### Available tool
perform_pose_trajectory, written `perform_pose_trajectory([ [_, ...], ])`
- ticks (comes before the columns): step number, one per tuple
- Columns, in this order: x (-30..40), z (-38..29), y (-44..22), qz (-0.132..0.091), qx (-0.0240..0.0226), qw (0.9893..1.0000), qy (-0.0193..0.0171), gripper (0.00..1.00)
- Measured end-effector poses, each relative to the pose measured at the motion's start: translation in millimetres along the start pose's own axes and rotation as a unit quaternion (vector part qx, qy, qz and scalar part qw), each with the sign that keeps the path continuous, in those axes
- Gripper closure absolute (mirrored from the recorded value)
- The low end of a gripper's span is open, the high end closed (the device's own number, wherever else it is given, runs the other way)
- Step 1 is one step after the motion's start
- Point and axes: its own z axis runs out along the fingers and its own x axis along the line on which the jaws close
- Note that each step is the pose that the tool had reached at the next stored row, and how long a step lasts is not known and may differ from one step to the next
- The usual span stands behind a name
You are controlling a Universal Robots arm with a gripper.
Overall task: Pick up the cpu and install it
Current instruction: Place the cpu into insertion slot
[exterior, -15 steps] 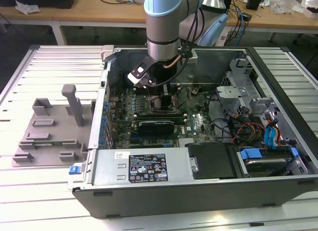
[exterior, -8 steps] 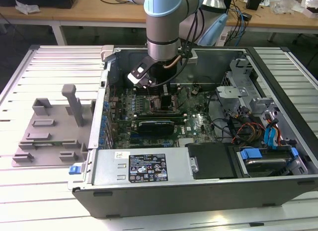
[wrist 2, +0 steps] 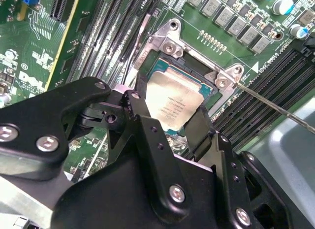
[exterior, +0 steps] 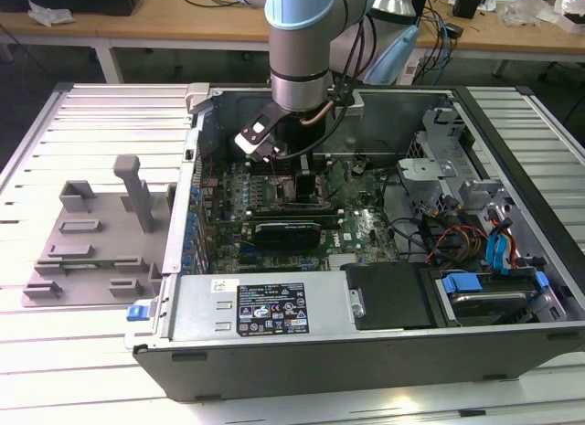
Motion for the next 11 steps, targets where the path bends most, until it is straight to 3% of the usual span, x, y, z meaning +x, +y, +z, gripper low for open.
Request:
perform_pose_trajectory([
  [2, -0.2, -0.2, 0.0, 0.0, 0.0001, 1.0, 0.002, 0.45],
  [5, -0.4, 0.6, -0.1, 0.004, -0.0003, 0.9999, 0.0098, 0.45],
  [7, -0.8, 0.8, -0.2, 0.019, 0.0005, 0.9998, 0.009, 0.45],
  [11, -0.8, 1.0, -0.2, 0.018, 0.0003, 0.9998, 0.0101, 0.45],
])
